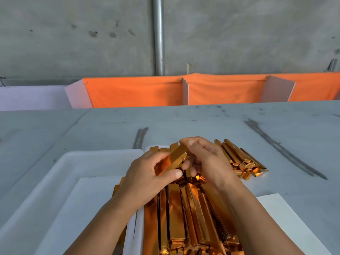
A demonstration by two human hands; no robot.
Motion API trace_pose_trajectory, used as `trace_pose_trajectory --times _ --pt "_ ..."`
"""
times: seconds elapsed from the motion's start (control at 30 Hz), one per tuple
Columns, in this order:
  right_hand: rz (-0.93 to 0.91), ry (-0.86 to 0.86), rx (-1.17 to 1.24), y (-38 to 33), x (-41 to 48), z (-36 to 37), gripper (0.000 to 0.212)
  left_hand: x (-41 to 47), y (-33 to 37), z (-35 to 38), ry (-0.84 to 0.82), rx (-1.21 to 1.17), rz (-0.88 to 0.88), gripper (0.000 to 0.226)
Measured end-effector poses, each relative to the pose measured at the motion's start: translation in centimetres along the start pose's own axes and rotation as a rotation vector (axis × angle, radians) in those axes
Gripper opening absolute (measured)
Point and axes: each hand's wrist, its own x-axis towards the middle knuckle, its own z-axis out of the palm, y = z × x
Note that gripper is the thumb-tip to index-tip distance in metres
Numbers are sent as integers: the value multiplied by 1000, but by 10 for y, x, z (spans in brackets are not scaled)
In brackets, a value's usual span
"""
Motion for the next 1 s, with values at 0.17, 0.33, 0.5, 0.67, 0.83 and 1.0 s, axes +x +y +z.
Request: trace_pose_trajectory --times 0.17,0.33,0.5,0.67,0.83,1.0 --pt "0 -25 17 3 1 -4 20 -1 -6 0 57 35 52 43" --pt "-27 -51 56 2 2 -3 18 -1 -5 -3 34 -44 43 38" --pt "-74 -79 36 4 2 -4 10 0 0 -9 -236 -357 -92 23" --pt "-53 -51 109 5 3 -3 18 0 3 -17 -394 -579 -240 45" --pt "-46 188 45 10 7 -7 17 0 -2 -14 -82 -210 -88 48" --pt "-48 226 -52 14 6 -1 19 -2 -7 -2 62 240 -25 71"
